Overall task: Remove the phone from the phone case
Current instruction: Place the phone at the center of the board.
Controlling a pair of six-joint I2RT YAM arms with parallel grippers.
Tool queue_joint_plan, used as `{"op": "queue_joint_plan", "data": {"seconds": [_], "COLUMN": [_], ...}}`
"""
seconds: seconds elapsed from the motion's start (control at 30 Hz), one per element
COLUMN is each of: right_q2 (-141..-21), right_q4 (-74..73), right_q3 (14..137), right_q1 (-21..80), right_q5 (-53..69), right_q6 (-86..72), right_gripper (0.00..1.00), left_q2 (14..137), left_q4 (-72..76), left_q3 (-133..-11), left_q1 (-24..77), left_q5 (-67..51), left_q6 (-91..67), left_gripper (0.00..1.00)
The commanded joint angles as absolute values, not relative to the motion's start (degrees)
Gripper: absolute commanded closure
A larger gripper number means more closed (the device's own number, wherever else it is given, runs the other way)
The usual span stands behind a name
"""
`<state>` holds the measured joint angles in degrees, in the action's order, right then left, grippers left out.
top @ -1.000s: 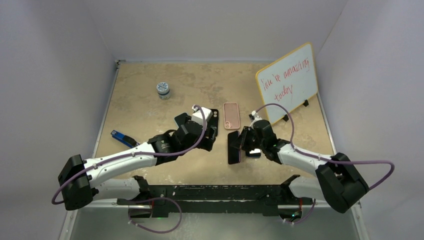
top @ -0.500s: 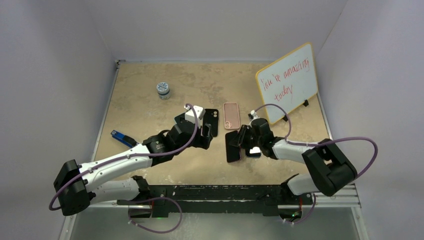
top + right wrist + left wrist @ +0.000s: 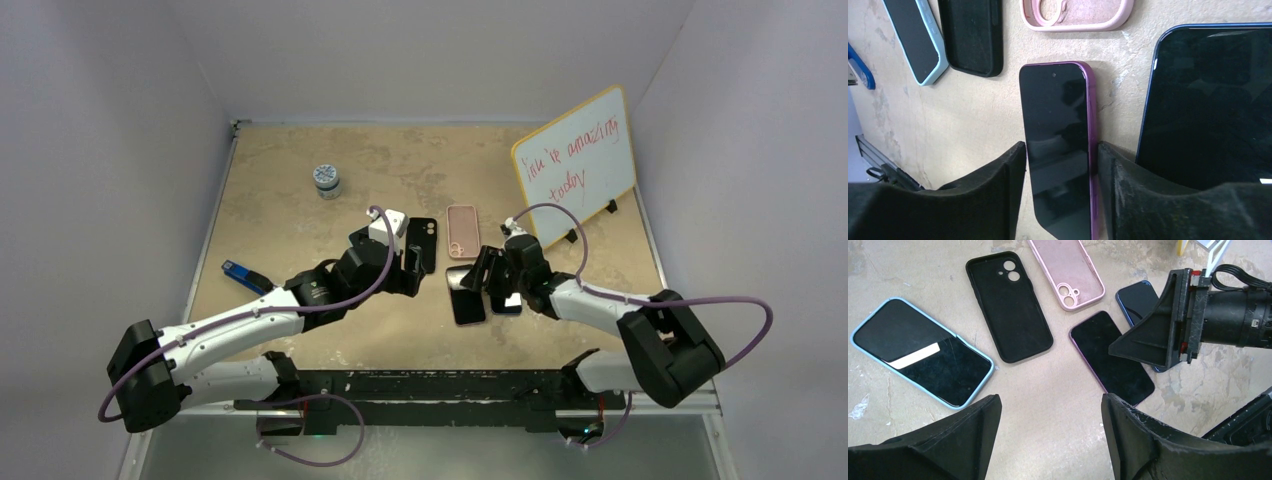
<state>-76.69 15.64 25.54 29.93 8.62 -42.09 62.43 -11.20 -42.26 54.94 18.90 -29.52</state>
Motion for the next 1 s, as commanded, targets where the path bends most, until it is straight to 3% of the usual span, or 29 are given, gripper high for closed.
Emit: {"op": "queue_joint_plan", "data": {"seconds": [0.0,0.57,0.73,0.97], "right_q2": [-74.25,-53.59,-44.34,-32.22], "right_q4": [7.33,7.83,12.26,19.75], "right_q3": [26.94,25.75,22.49,13.95], "right_q1": [29.74,29.74,29.75,29.78], "right_q5": [4.75,2.67,0.24,-3.30], "right_q6": [-38.66,-28.71,-27.18,-26.71], "right_gripper": [0.36,0.13,0.02,0.01], "left_q2": [63.63,73.79,75.23,80.25], "left_q4": [-8.90,-11.83,-14.42,-18.00], "left_q3": [-42.26,-46.13,-46.33,-49.13], "left_q1": [53.92,44.56,38.49,32.17], "left_q5": [19.41,16.18,15.64,15.01], "left_q6": [-30.67,-34.47,-38.81,-44.35], "left_gripper": [0.25,0.23,0.12,0.07]}}
